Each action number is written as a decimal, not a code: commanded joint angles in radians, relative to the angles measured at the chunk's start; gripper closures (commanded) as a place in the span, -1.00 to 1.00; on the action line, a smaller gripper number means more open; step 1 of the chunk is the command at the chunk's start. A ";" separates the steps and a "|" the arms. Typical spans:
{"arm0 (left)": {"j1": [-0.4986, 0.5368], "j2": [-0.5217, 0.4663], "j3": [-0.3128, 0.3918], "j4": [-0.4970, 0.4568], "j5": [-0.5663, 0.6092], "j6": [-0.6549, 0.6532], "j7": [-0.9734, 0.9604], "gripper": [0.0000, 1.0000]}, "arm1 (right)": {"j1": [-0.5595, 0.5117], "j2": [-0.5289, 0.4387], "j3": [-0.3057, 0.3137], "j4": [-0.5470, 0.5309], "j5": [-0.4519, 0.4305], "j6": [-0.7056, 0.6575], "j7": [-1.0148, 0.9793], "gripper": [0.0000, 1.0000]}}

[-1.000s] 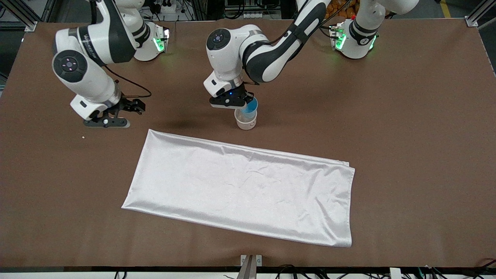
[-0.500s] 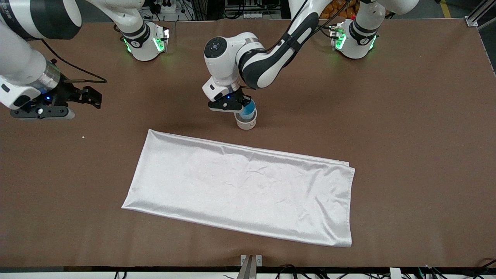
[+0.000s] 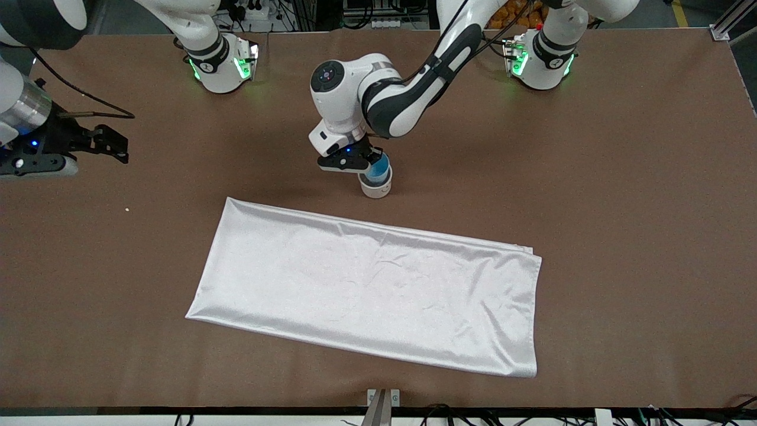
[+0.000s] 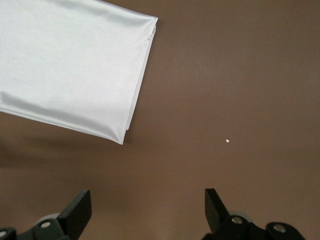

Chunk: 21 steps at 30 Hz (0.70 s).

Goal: Place blue cup into white mug on table

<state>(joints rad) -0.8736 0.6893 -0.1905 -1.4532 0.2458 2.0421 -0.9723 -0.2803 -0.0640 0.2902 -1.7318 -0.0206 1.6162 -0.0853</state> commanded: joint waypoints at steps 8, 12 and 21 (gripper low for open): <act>-0.007 0.009 0.008 0.022 0.033 0.000 -0.011 -1.00 | -0.062 0.006 0.009 0.052 0.067 -0.062 -0.060 -1.00; -0.004 0.000 0.008 0.022 0.033 0.000 -0.008 -1.00 | -0.057 0.004 0.006 0.051 0.065 -0.068 -0.062 -1.00; 0.019 -0.060 0.011 0.022 0.033 -0.002 -0.005 -1.00 | 0.206 0.006 -0.271 0.052 0.065 -0.061 -0.062 -1.00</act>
<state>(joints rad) -0.8686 0.6775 -0.1839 -1.4253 0.2493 2.0427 -0.9722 -0.2400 -0.0638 0.1962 -1.6990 0.0240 1.5666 -0.1296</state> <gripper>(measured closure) 0.004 0.000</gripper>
